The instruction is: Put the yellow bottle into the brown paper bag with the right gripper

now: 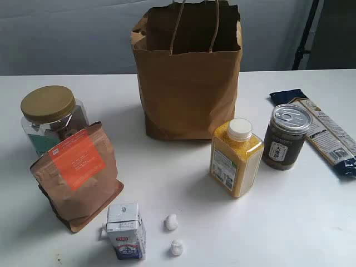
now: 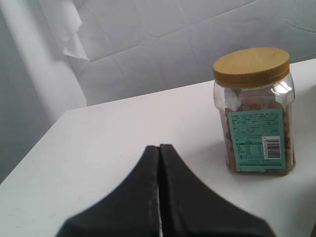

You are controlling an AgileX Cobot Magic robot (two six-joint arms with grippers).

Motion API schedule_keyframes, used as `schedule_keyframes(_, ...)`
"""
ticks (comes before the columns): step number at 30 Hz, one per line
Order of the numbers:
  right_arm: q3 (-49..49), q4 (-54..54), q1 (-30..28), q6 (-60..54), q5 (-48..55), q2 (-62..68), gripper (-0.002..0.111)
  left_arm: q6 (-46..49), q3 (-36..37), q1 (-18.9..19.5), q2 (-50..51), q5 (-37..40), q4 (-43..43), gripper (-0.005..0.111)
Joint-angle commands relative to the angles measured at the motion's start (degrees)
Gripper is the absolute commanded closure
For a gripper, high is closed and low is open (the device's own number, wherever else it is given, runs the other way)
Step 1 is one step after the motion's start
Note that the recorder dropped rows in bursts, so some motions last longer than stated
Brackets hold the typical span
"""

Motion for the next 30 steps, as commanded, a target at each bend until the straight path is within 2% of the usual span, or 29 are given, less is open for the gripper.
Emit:
schedule_keyframes(1,0.2,0.2,-0.3,0.3,-0.7,-0.3,0.108,-0.1,0.2,-0.3,-0.2,-0.3,0.0,0.107)
schedule_keyframes(8,0.2,0.2,-0.3,0.3,-1.8,-0.3,0.108,-0.1,0.2,-0.3,-0.2,-0.3,0.0,0.107)
schedule_keyframes(10,0.2,2.3,-0.3,2.3,-5.1,-0.3,0.108,-0.1,0.2,-0.3,-0.2,-0.3,0.0,0.107)
schedule_keyframes(13,0.2,11.3,-0.3,7.4,-16.1,-0.3,0.108,-0.1,0.2,-0.3,-0.2,-0.3,0.0,0.107)
schedule_keyframes(15,-1.4,12.6,-0.3,7.4,-17.2,-0.3,0.108,-0.1,0.2,-0.3,-0.2,-0.3,0.0,0.107)
schedule_keyframes(20,-11.5,11.5,0.2,7.1,-8.9,-0.3,0.108,-0.1,0.2,-0.3,-0.2,-0.3,0.0,0.107)
schedule_keyframes(24,-21.4,10.8,0.5,0.4,0.2,3.6,0.108,-0.1,0.2,-0.3,-0.2,-0.3,0.0,0.107)
schedule_keyframes(26,-25.8,10.8,0.5,-1.8,4.2,7.0,0.108,-0.1,0.2,-0.3,-0.2,-0.3,0.0,0.107)
schedule_keyframes(28,-33.9,10.8,0.5,-6.8,16.9,15.6,0.108,-0.1,0.2,-0.3,-0.2,-0.3,0.0,0.107)
schedule_keyframes(30,-37.7,10.8,2.5,-10.4,20.0,22.1,0.108,-0.1,0.2,-0.3,-0.2,-0.3,0.0,0.107)
